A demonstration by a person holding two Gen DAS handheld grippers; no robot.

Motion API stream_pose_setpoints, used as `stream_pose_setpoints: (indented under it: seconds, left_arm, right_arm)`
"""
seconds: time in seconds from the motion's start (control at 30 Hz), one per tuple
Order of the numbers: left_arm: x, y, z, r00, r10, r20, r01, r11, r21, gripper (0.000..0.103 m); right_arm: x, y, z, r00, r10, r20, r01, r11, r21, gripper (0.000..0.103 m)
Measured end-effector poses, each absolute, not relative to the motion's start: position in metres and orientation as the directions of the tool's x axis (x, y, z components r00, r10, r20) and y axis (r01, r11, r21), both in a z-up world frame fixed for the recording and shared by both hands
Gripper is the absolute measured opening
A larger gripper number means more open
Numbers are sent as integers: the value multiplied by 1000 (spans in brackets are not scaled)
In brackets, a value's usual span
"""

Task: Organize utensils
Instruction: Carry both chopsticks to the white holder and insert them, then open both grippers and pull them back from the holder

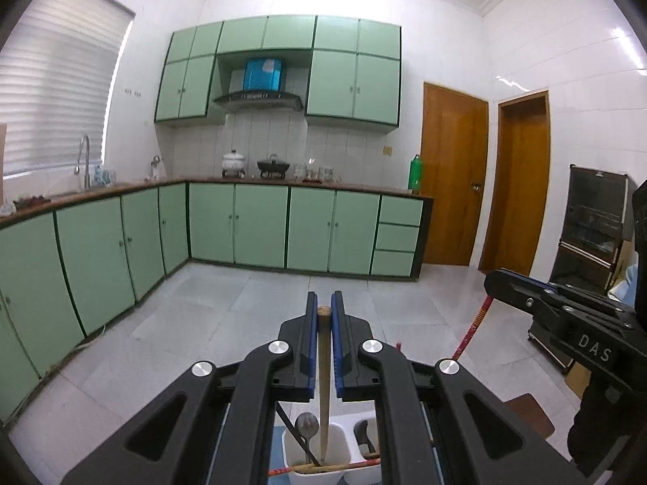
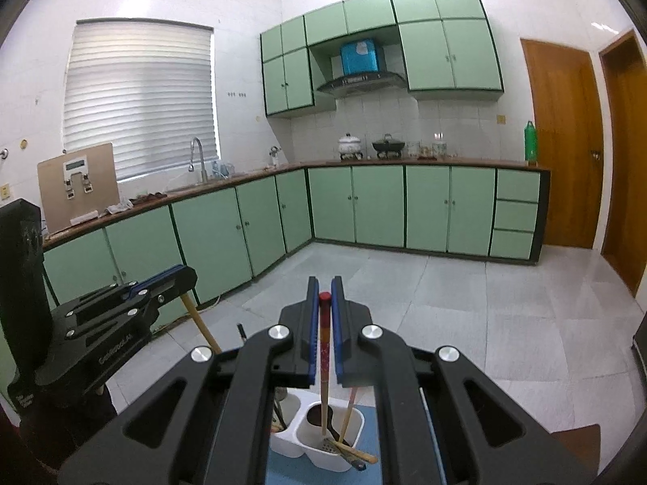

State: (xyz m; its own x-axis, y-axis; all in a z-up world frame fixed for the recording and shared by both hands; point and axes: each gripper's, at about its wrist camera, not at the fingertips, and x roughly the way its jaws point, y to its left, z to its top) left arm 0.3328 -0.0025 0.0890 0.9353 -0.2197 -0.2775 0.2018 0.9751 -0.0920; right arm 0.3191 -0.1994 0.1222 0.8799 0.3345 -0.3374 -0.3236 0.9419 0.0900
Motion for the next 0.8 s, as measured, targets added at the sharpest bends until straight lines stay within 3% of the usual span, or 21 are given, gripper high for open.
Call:
stream_pose_setpoints:
  seconds: [0.3,0.37,0.43,0.57,0.63,0.8]
  left_arm:
    - [356,-8,49,900,-227,-373,211,974,-85,7]
    - [355,-8,47,897,-225,-382,210,974,-81,18]
    - [349,-7,48,899,-215,-381,201,977,-75,30]
    - [323,-2,57,910,-211,-356,199,977,-72,43]
    - [309,0,60,916,-204,-345,193,979,-67,50]
    - [269,2,61,917,-203,-342,200,979,-46,62]
  right_arm:
    - [337,-190,83,848,317,-425,-305,947,98,7]
    - [333,-193,80,849,312,-425,-295,949,108,14]
    - [326,-198,82,860,301,-413,-279,954,114,34]
    - [302,-210,91,880,272,-389,-252,962,103,37]
    - [284,-218,94,889,272,-368,-246,962,117,51]
    - [238,-236,91,907,265,-328,-233,963,134,69]
